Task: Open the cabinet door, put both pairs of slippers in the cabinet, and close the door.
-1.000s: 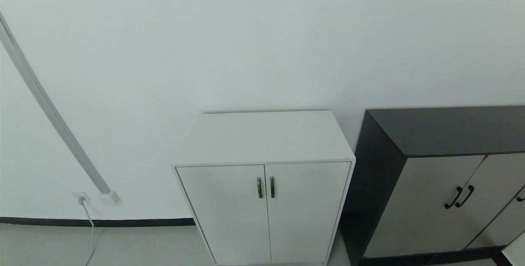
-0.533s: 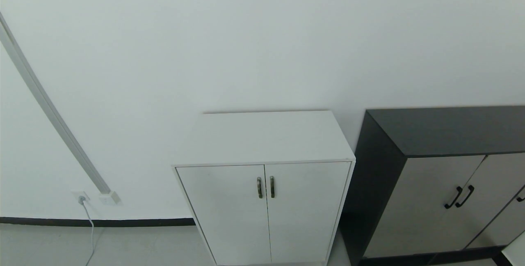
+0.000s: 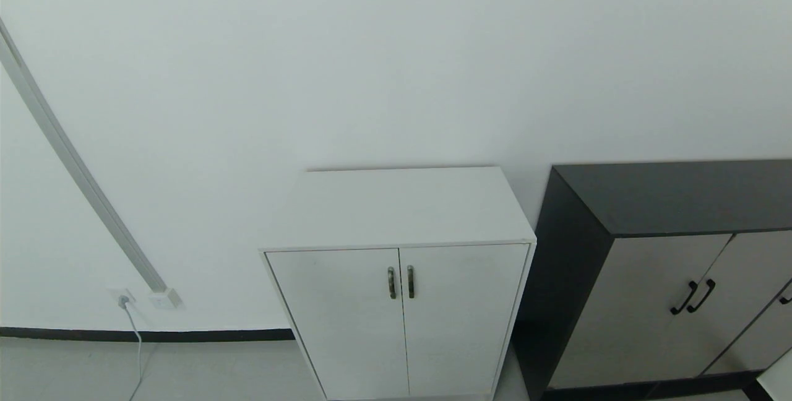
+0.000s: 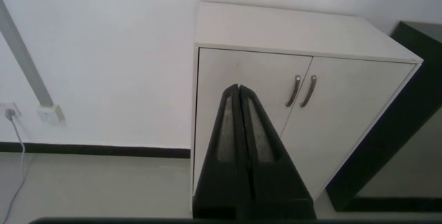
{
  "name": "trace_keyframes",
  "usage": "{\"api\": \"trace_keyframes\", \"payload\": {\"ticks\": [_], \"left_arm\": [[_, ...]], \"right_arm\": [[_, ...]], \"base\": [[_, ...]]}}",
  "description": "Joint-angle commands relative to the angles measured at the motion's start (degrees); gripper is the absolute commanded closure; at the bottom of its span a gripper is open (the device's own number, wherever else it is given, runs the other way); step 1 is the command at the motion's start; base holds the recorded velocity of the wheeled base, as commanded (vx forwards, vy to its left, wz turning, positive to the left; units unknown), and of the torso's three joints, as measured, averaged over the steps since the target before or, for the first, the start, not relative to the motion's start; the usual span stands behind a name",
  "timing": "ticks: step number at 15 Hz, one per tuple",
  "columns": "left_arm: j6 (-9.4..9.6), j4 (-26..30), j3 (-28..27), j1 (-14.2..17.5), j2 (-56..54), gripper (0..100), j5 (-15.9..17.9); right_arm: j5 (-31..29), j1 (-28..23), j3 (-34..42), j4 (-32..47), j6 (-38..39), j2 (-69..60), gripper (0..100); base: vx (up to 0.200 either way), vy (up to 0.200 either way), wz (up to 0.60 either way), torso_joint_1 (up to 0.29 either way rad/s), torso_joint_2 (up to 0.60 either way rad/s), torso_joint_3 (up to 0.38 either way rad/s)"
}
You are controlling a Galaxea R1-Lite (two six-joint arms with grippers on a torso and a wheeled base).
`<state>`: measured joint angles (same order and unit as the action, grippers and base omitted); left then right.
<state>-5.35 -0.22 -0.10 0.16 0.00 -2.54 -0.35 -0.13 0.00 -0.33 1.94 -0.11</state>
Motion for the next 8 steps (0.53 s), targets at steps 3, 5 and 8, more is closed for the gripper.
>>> {"api": "trace_keyframes", "payload": {"ticks": [3,5,8], "left_arm": [[-0.01,0.0,0.0,0.0,0.0,100,0.0],[-0.01,0.0,0.0,0.0,0.0,100,0.0],[-0.01,0.0,0.0,0.0,0.0,100,0.0]], "right_arm": [[0.0,0.0,0.0,0.0,-0.1,0.2,100],[0.1,0.0,0.0,0.0,-0.2,0.2,100],[0.1,0.0,0.0,0.0,-0.2,0.2,100]], "base": [[0.0,0.0,0.0,0.0,0.0,0.0],[0.0,0.0,0.0,0.0,0.0,0.0],[0.0,0.0,0.0,0.0,0.0,0.0]]}}
